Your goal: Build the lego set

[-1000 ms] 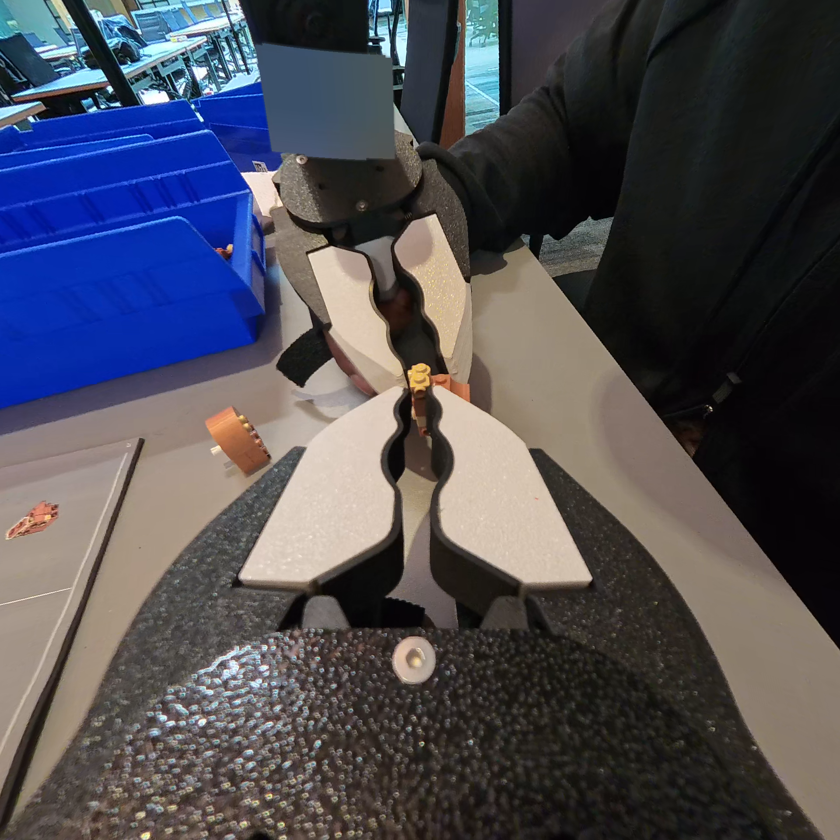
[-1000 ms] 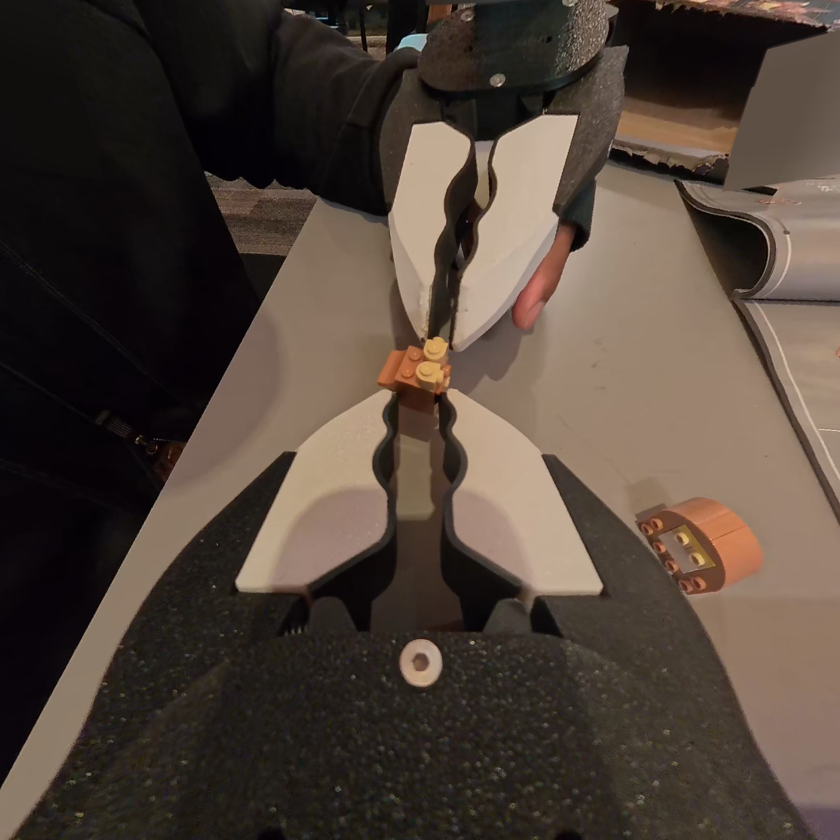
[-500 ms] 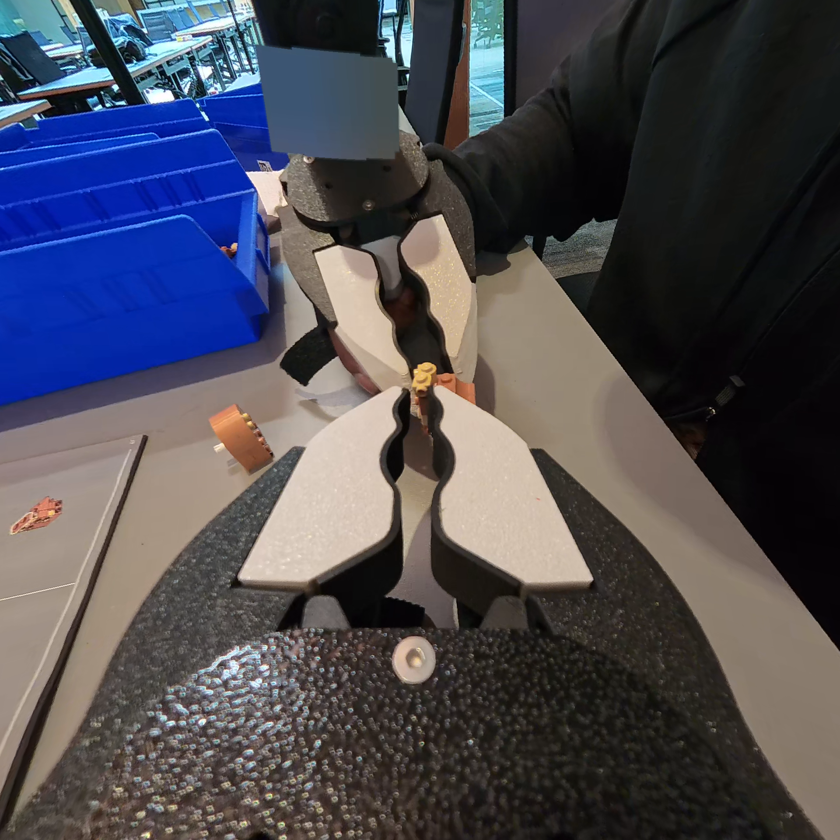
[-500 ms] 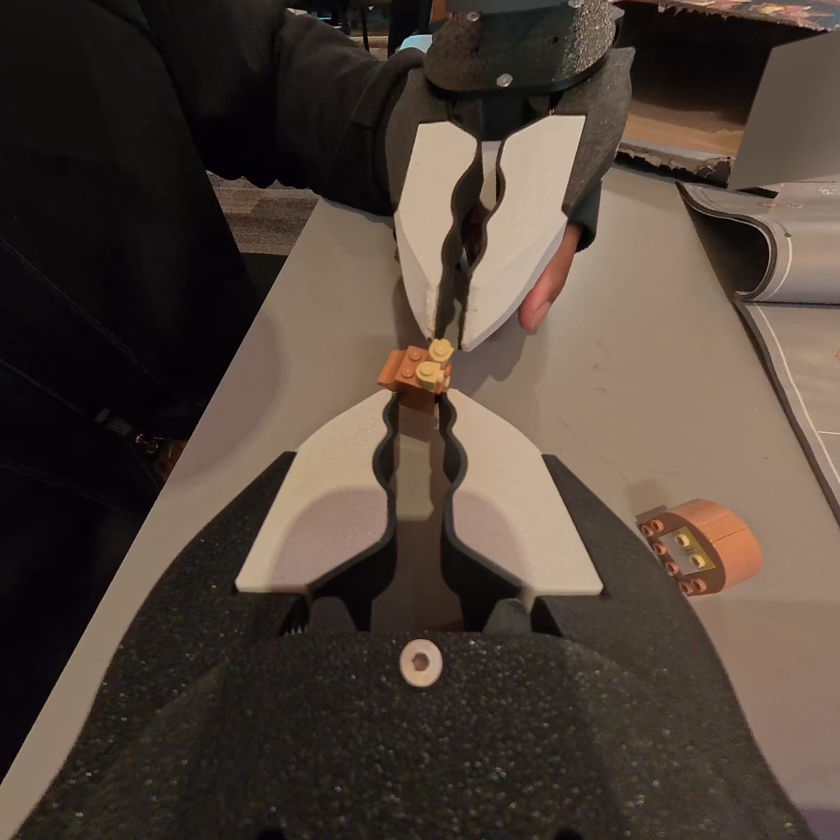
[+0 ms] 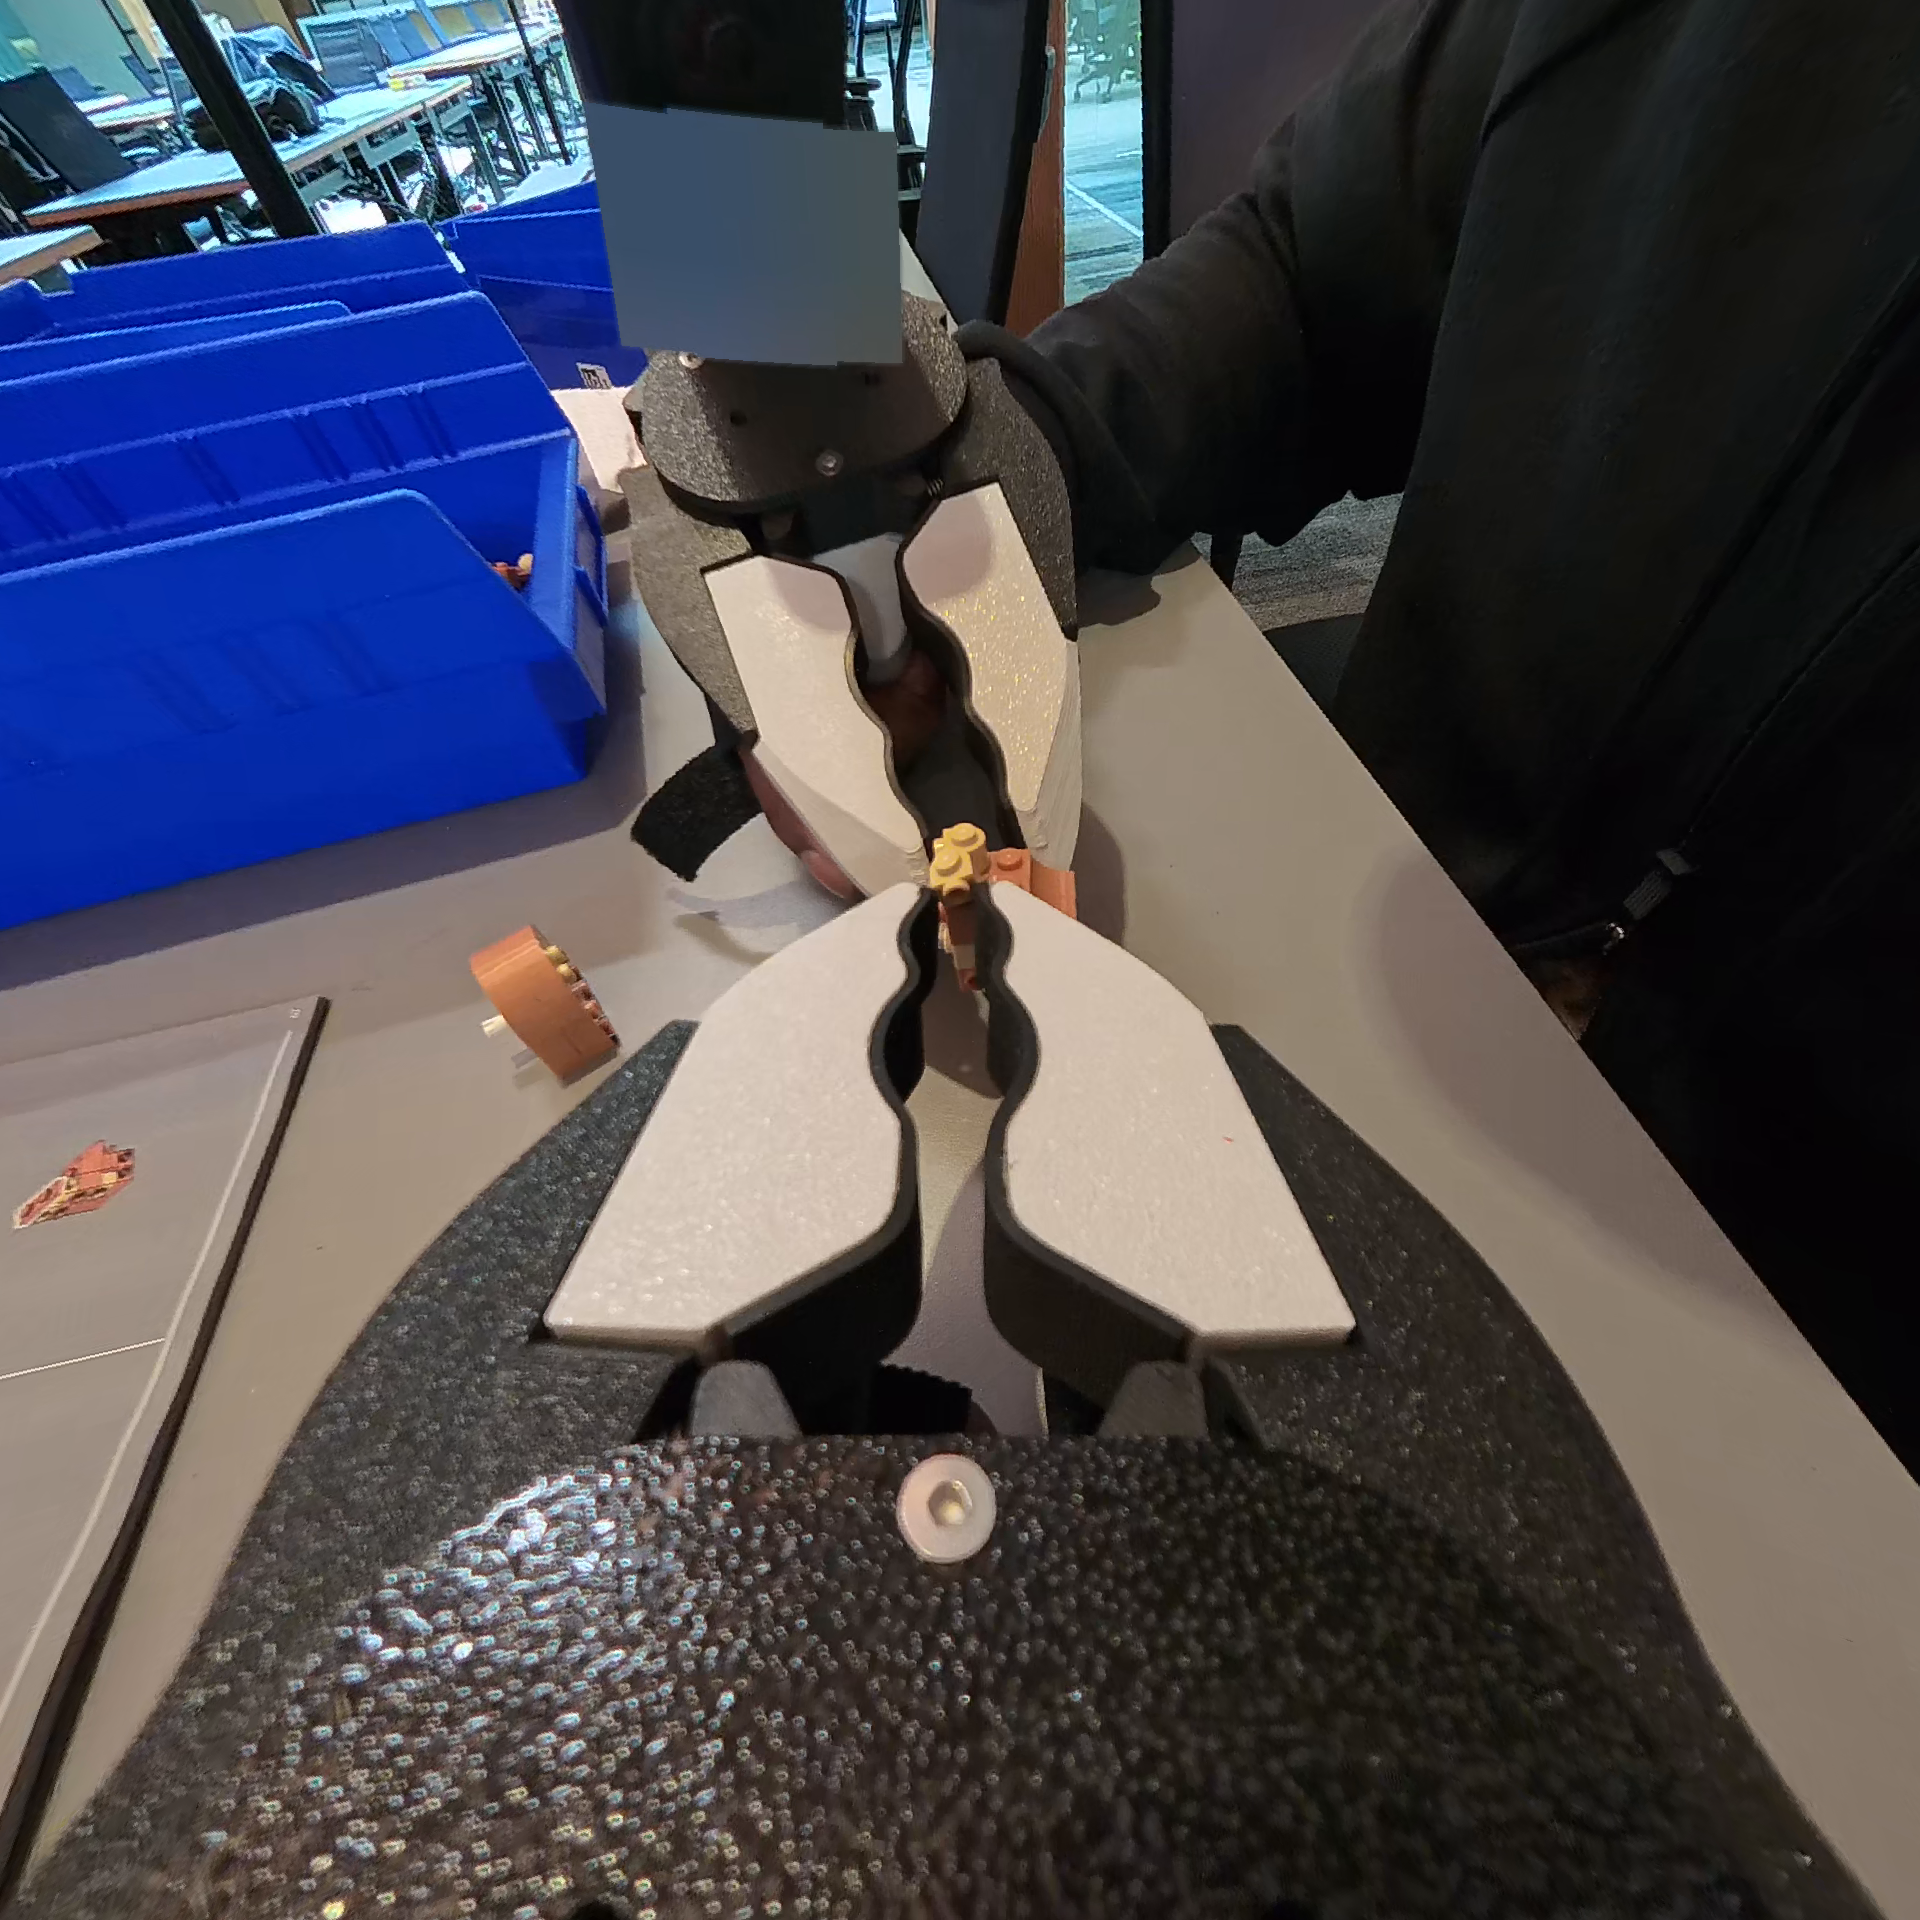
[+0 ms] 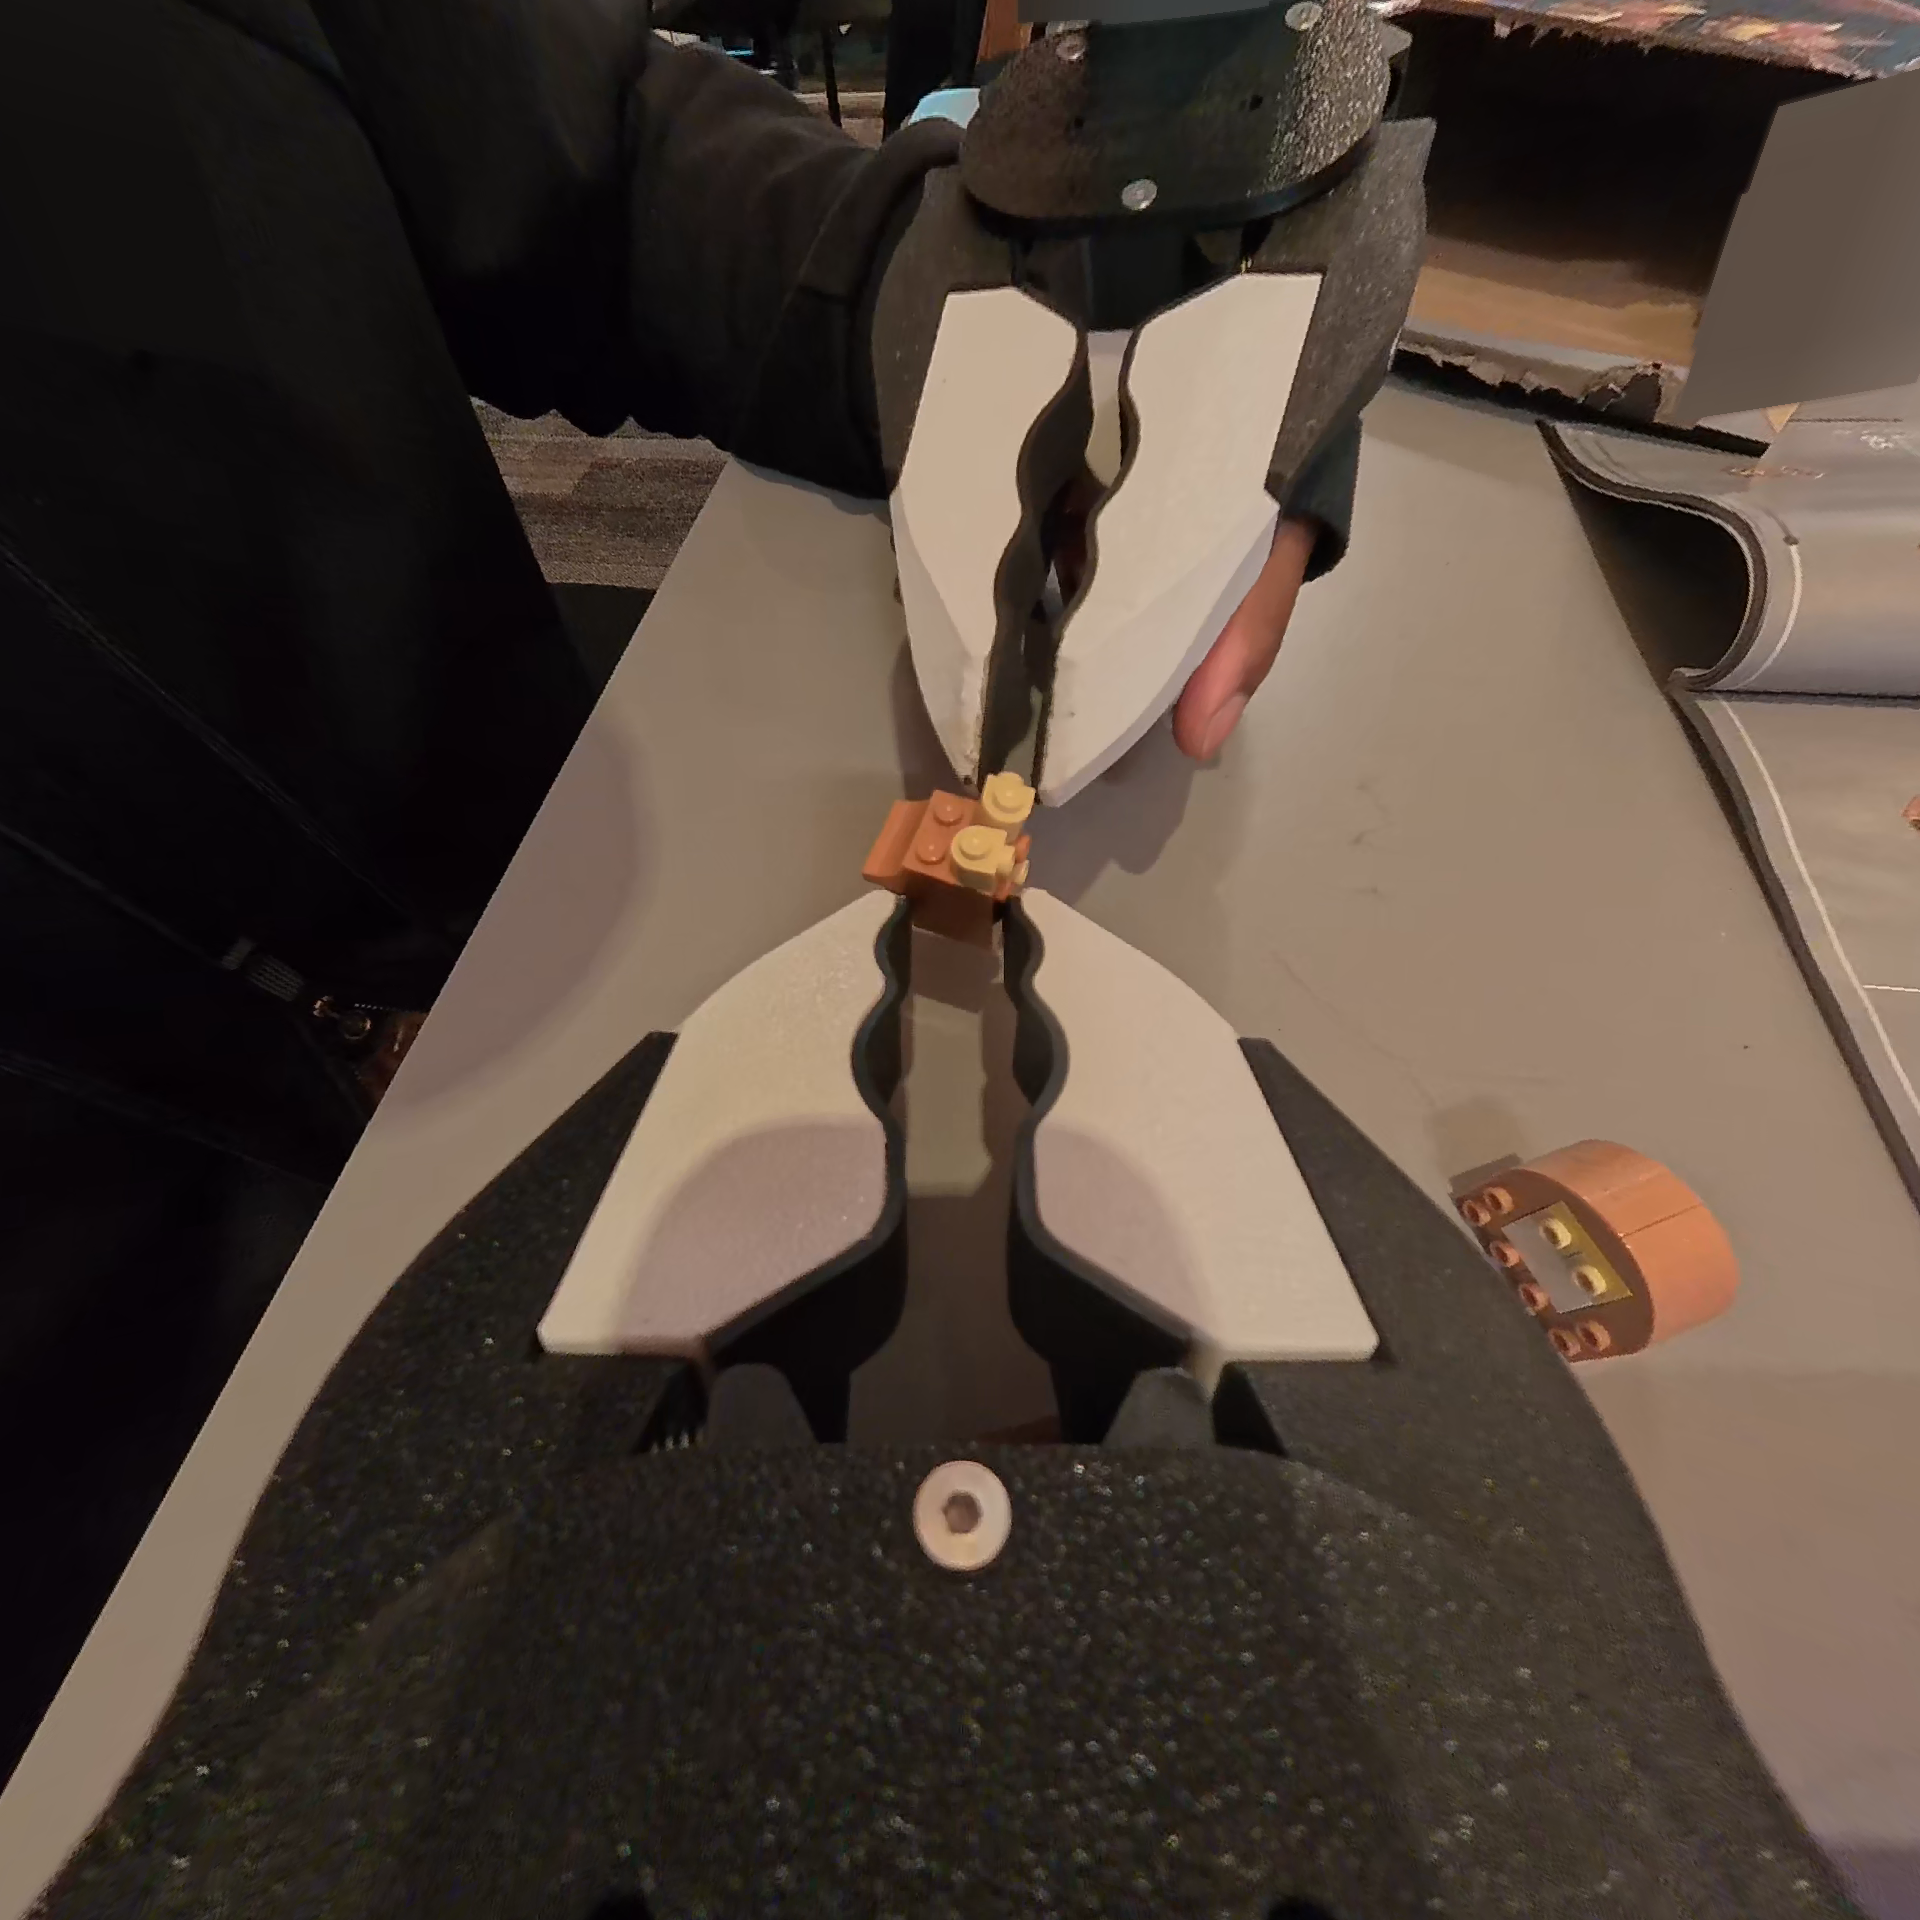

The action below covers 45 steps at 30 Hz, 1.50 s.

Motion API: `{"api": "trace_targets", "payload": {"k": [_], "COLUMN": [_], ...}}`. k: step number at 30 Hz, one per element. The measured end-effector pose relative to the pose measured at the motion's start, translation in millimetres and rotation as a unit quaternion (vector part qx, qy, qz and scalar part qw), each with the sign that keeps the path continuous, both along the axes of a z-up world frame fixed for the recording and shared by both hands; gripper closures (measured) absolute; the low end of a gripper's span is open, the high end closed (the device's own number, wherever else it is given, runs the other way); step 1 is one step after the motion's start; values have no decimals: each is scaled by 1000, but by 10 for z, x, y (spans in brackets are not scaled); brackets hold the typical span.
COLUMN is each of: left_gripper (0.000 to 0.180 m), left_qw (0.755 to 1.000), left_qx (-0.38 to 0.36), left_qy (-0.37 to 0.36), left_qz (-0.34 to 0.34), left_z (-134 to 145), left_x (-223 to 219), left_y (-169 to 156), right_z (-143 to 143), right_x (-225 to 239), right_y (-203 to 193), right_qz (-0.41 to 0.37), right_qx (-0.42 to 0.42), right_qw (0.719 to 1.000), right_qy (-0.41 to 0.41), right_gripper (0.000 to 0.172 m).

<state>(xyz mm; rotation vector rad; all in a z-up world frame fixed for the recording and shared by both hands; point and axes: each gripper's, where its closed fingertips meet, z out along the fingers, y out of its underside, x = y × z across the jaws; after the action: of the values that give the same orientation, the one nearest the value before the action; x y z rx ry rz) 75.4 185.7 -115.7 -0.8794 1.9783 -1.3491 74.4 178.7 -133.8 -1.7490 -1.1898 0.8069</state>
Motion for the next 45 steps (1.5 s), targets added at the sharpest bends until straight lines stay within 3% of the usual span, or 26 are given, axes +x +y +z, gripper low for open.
{"api": "trace_targets", "payload": {"k": [7, 11, 17, 21, 30, 45], "left_gripper": [170, 163, 154, 144, 132, 137], "left_qw": [1000, 991, 934, 895, 866, 860], "left_qx": [25, 109, 295, 382, 420, 422], "left_qy": [-19, -74, -200, -228, -269, -284], "left_qz": [-2, -4, -25, -30, -27, -42], "left_z": [28, 68, 78, 5, 52, 7], "left_x": [-23, -69, -104, -85, -66, -32], "left_y": [29, 91, 1, -23, -97, -215], "right_z": [16, 41, 92, 112, 110, 91], "right_x": [5, 10, 8, -17, -49, -76], "right_y": [-9, -32, -89, -133, -159, -210], "right_qz": [3, 12, 32, 47, 57, 70], "right_qx": [-5, -15, -19, -16, -14, -18], "right_qw": [1000, 1000, 998, 998, 997, 997], "right_qy": [8, 21, 41, 46, 43, 36], "right_gripper": [155, 155, 155, 155, 155, 155]}}
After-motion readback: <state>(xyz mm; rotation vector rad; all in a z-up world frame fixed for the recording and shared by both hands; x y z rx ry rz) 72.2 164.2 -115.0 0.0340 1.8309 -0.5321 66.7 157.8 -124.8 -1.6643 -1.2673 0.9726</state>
